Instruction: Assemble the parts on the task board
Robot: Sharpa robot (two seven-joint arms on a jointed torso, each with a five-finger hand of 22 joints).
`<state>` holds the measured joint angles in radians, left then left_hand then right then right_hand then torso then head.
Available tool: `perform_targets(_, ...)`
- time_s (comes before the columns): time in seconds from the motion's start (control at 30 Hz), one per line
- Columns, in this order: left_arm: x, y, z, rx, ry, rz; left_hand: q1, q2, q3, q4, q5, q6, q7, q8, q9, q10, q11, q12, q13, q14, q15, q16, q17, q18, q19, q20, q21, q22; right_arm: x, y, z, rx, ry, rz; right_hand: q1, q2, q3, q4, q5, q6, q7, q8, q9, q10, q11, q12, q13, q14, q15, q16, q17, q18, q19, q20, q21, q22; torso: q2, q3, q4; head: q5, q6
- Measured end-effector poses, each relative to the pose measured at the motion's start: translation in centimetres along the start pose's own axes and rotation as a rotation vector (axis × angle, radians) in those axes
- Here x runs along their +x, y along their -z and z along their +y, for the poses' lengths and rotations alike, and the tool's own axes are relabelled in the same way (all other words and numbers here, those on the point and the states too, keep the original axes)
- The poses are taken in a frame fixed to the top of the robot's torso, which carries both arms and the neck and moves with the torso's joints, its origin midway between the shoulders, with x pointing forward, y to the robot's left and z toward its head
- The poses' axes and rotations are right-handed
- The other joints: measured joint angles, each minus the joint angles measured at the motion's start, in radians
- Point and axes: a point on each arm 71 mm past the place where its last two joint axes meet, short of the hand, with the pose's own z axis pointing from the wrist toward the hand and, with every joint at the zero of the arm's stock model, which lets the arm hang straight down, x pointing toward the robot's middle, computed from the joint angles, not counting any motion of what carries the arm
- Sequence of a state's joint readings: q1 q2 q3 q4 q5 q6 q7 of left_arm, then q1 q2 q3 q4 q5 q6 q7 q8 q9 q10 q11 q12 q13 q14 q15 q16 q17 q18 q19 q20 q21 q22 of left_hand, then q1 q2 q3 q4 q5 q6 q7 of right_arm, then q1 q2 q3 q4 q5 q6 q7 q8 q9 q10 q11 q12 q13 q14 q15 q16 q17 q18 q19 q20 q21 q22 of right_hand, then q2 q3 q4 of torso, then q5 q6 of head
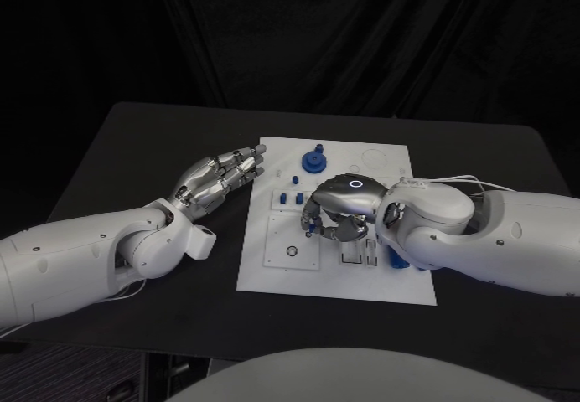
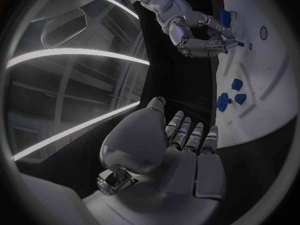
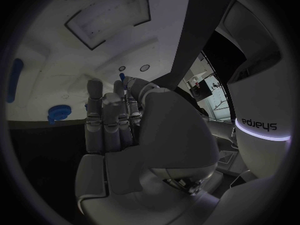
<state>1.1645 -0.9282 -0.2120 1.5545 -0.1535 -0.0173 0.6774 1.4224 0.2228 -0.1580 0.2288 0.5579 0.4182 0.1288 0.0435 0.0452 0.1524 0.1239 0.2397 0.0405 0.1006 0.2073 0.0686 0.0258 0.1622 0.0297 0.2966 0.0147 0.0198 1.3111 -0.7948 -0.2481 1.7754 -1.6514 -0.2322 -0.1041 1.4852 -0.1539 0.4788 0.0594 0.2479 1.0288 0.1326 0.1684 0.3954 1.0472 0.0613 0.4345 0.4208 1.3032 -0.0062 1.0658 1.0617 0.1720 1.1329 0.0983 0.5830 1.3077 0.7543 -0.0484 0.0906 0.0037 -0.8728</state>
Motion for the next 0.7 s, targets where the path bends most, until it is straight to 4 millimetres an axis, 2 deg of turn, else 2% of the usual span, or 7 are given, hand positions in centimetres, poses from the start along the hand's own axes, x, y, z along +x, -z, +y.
perform_targets(0.7, -0.14, 0.2, 0.08, -0.003, 0.001, -0.003, 0.0, 0.0, 0.0, 0.0, 0.0, 0.0, 0.0, 0.0, 0.0, 0.0, 0.0, 0.003, 0.001, 0.0, 0.0, 0.0, 0.001, 0.0, 0.0, 0.0, 0.0, 0.0, 0.67, -0.33, 0.21, -0.009, -0.009, 0.01, 0.0, 0.0, -0.003, -0.003, 0.004, 0.0, 0.0, 0.0, -0.001, 0.001, 0.001, 0.0, -0.001, 0.0, 0.0, 0.004, 0.001, 0.0, -0.007, 0.0, -0.011, 0.0, 0.0, -0.0009, 0.0011, -0.001, 0.0)
